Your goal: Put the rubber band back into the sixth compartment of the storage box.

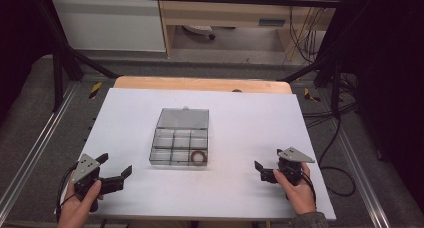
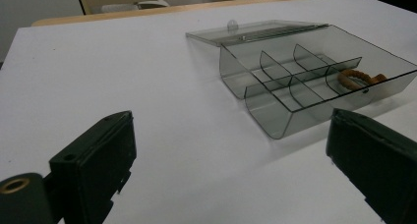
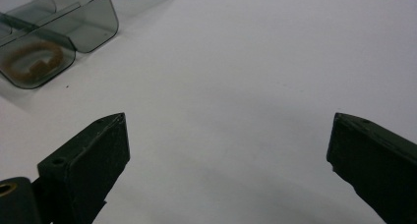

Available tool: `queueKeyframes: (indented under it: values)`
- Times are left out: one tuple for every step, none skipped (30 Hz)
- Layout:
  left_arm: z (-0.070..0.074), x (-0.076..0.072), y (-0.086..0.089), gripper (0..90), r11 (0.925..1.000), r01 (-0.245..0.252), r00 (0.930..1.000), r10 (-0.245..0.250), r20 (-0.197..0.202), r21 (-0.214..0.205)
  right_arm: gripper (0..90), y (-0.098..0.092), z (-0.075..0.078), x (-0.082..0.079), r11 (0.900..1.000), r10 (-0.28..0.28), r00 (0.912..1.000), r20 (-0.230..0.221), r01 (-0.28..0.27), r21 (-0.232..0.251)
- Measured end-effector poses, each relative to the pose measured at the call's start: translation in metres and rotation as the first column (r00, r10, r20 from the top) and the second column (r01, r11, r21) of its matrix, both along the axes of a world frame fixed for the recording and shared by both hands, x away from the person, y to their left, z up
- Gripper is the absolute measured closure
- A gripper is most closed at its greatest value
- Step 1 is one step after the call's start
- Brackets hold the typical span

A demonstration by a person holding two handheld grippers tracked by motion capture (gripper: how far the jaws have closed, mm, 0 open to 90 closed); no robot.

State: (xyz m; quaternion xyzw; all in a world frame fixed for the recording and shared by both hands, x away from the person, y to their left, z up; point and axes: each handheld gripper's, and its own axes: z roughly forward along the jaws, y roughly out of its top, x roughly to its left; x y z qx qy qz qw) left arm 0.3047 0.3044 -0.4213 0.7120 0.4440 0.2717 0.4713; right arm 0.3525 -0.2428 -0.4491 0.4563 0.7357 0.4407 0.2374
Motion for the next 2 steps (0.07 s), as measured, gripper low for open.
queueKeyframes:
  values:
    - [0.0000, 0.0000, 0.0000, 4.9, 1.0000, 0.001, 1.0000, -0.001, 0.000, 0.000, 2.9, 0.0031, -0.0008, 0.0005, 0.9998, 0.011, 0.9999, -0.006, -0.011, -0.014]
    - [-0.0001, -0.0001, 0.0000, 4.9, 1.0000, 0.001, 1.0000, -0.001, 0.000, 0.001, 2.9, 0.0059, -0.0011, 0.0009, 0.9997, 0.014, 0.9998, -0.015, -0.014, -0.022]
